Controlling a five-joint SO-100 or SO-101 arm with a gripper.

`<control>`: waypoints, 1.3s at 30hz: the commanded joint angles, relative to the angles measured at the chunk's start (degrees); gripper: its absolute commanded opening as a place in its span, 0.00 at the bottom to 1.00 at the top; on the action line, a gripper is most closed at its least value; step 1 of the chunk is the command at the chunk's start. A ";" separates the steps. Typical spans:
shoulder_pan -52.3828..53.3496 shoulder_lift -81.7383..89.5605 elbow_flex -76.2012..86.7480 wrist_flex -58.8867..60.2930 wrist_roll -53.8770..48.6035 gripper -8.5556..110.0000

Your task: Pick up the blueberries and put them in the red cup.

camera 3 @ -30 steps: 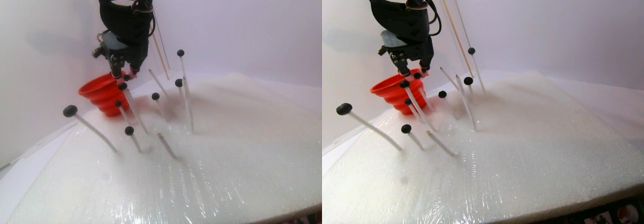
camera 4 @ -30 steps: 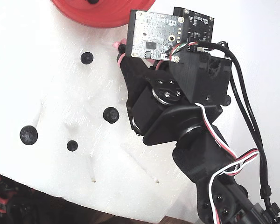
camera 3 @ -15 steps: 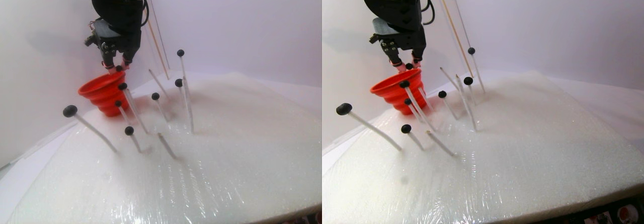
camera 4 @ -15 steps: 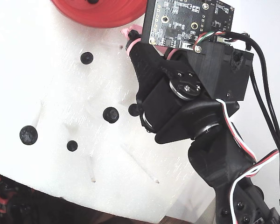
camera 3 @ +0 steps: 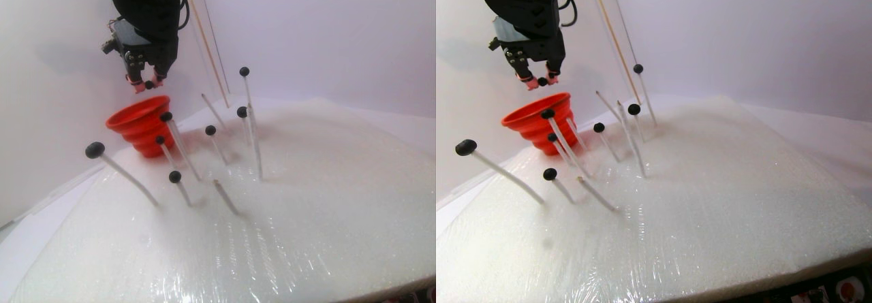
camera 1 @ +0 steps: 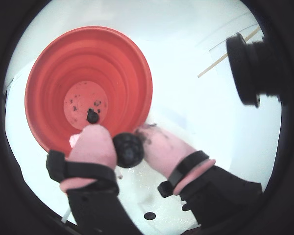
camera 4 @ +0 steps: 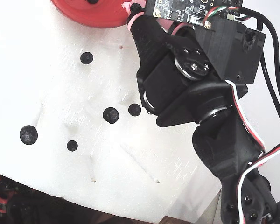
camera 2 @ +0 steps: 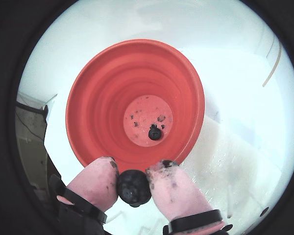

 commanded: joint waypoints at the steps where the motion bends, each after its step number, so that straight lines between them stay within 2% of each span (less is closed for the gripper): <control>1: -4.66 -0.88 -5.19 -1.14 0.88 0.16; 14: -5.36 -8.35 -10.63 -3.60 1.58 0.17; 19: -5.01 -9.49 -10.72 -4.75 1.49 0.22; 39: -5.36 0.97 -4.22 -2.02 1.93 0.21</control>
